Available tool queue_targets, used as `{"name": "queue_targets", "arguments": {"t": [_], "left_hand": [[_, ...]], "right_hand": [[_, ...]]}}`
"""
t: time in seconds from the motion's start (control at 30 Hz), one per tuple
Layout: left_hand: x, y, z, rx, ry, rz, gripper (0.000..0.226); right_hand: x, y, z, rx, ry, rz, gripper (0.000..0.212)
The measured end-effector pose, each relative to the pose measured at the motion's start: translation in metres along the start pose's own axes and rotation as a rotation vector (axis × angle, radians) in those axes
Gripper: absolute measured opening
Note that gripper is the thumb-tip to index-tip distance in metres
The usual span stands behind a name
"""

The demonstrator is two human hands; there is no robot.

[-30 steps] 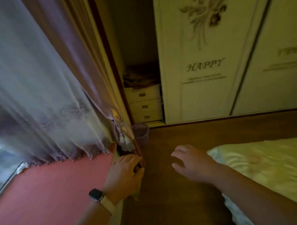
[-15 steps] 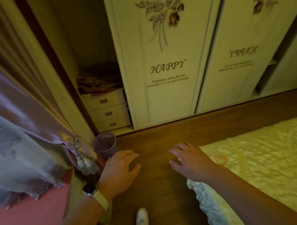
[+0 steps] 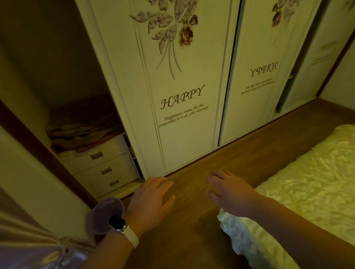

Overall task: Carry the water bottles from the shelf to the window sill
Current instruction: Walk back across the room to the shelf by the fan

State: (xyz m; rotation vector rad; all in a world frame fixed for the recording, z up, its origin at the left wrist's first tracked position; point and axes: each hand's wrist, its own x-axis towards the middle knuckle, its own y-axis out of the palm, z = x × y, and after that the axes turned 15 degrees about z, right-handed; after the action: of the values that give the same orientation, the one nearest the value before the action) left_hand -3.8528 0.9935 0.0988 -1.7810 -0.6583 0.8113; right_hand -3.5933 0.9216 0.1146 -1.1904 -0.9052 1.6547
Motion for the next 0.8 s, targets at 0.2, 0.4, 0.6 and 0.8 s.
{"name": "queue_targets", "arguments": {"t": [0.2, 0.4, 0.6, 0.8], "left_hand": [[0.079, -0.016, 0.02, -0.034, 0.008, 0.045, 0.051], [0.181, -0.034, 0.024, -0.031, 0.017, 0.086, 0.05], [0.3, -0.064, 0.013, -0.016, 0.019, 0.114, 0.049], [0.419, -0.095, -0.024, 0.015, 0.122, 0.073, 0.046]], "right_hand": [[0.058, -0.022, -0.036, 0.045, 0.069, 0.001, 0.048], [0.136, -0.04, -0.098, 0.098, 0.098, -0.006, 0.053], [0.205, -0.086, -0.181, 0.116, 0.089, 0.013, 0.054], [0.236, -0.149, -0.267, 0.093, 0.142, -0.054, 0.052]]}}
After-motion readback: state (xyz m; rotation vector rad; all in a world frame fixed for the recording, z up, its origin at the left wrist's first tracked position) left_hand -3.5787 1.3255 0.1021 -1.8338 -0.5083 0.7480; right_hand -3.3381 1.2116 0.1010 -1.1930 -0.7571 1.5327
